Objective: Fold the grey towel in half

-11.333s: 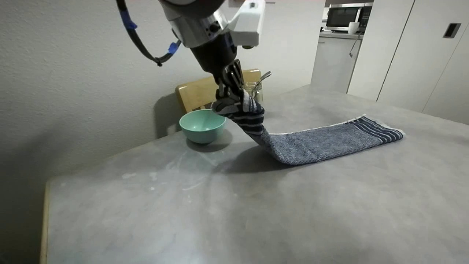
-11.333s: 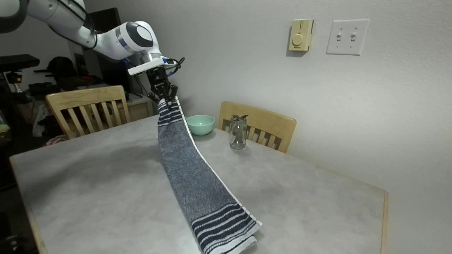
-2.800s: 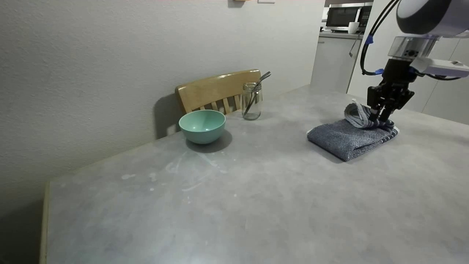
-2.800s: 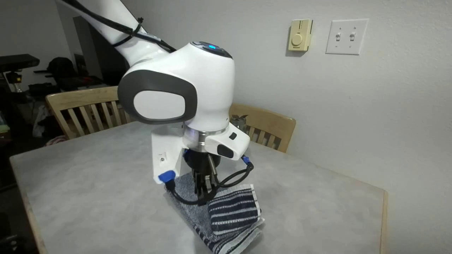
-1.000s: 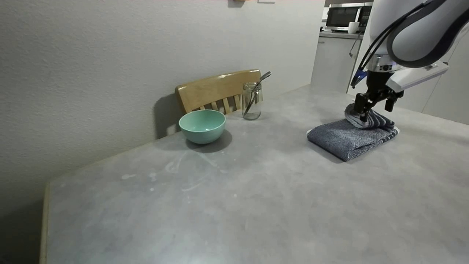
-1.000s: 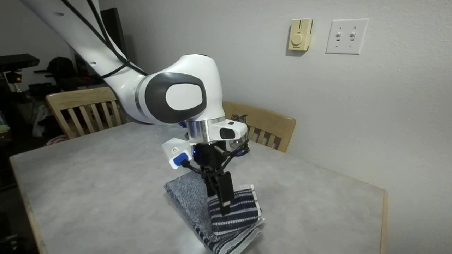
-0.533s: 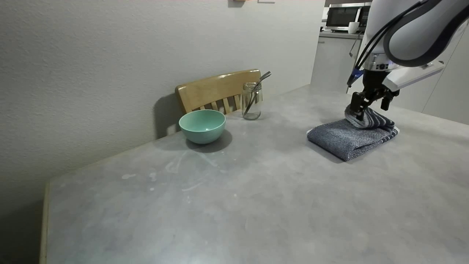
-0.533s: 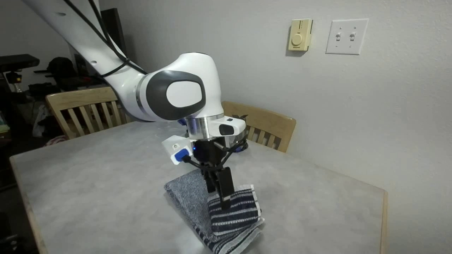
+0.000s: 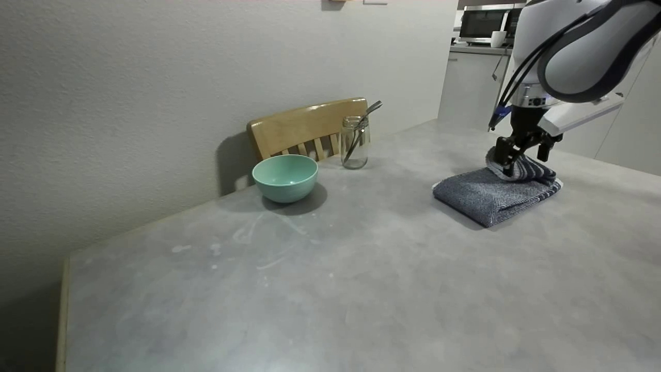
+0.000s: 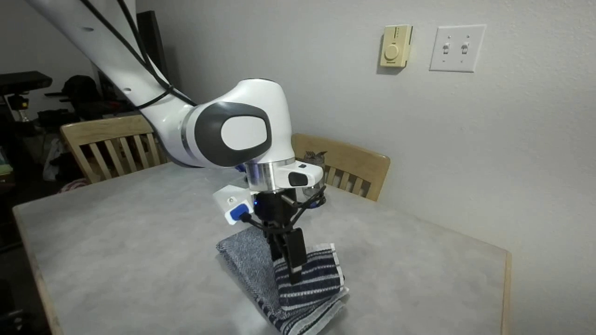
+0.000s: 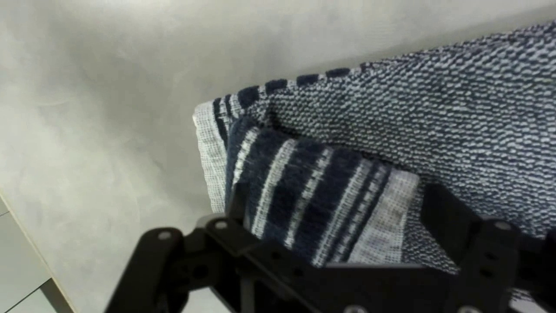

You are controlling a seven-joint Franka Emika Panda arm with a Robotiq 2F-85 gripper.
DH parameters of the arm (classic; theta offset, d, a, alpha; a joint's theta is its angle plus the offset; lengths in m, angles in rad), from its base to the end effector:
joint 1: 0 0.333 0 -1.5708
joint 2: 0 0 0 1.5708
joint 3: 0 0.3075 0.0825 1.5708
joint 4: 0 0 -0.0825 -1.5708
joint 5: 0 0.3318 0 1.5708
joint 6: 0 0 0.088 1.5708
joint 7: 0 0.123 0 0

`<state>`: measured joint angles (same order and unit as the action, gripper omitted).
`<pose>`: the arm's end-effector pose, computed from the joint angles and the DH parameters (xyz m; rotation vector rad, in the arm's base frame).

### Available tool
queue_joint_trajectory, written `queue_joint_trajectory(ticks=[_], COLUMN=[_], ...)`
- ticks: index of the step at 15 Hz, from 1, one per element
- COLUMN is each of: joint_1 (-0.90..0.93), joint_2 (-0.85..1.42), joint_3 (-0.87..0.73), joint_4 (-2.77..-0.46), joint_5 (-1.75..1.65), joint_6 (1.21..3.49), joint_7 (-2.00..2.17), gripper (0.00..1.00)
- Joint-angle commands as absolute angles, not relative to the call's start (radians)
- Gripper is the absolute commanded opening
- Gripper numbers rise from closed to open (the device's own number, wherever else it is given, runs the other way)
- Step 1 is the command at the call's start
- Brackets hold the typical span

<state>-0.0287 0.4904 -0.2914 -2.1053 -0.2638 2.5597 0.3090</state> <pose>0.5193 -0.1695 0.2090 2.8133 -0.5329 -0.0435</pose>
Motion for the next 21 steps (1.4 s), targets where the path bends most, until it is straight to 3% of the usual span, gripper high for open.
queue_joint_trajectory(ticks=[1,2,3,5,15,21], joint_1=[-0.028,-0.028,-0.028,-0.027,-0.048,-0.277], joint_2=[0.513,0.514,0.515,0.518,0.486,0.385], joint_3=[-0.297,-0.297,-0.297,-0.299,-0.29,-0.182], joint_4=[-2.085,-2.084,-2.084,-2.08,-2.071,-2.097], joint_5=[-0.269,-0.269,-0.268,-0.27,-0.255,0.029], joint_6=[2.559,2.558,2.558,2.558,2.523,2.488], joint_7=[0.319,0.319,0.318,0.319,0.274,-0.059], gripper=[1.0,0.97,0.74,0.72,0.03,0.01])
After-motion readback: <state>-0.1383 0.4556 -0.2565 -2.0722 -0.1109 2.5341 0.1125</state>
